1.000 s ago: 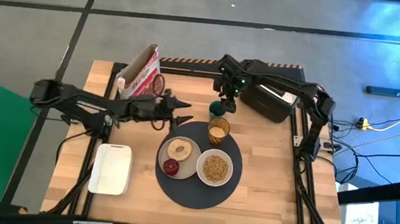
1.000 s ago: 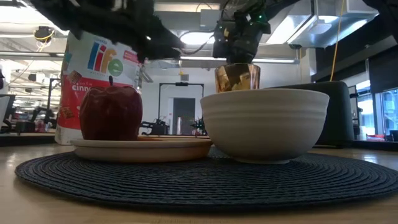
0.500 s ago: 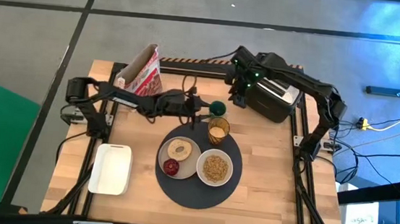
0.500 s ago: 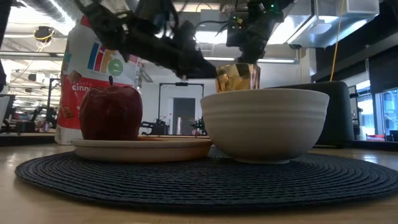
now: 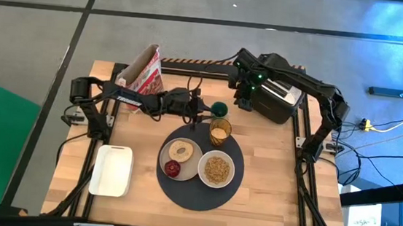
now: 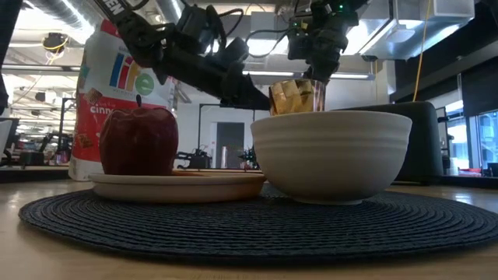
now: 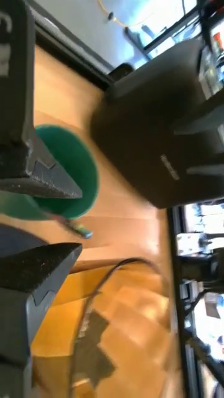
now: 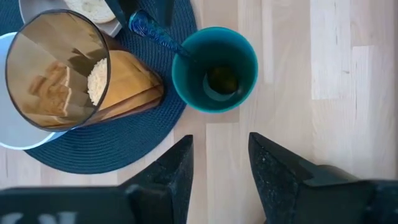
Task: Arrange a breakfast setting
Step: Put the iridescent spoon on the black mat
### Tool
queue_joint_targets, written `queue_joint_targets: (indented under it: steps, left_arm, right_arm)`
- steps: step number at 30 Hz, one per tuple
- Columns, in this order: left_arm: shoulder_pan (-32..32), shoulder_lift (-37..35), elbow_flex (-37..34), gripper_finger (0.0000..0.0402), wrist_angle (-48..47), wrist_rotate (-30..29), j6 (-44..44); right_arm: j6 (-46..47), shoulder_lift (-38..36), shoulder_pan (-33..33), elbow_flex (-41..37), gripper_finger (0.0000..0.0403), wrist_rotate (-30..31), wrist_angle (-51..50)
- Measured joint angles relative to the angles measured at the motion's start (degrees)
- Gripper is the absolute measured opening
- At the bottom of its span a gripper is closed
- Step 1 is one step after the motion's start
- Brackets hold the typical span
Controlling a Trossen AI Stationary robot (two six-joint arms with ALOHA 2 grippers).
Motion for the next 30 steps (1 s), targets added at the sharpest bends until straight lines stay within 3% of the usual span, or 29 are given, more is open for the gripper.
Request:
queue_joint_targets:
  steps: [13,25,30]
  left_arm:
    - [-0.28,0.04,0.0,0.0008,-0.82,-0.84,0.25]
    - [-0.28,-0.59,-0.02,0.0004,1.23,-0.89,0.18]
    - [-0.51,-4.3,0.39,0.0003,1.3,-2.33,-0.16]
  right_arm:
    - [-1.04,0.0,0.01,-0.02,0.0143,0.11,0.41]
    - [-1.26,0.0,0.01,-0.04,0.0143,0.11,1.26]
    - [-0.89,0.0,0.01,-0.04,0.0143,0.17,1.56]
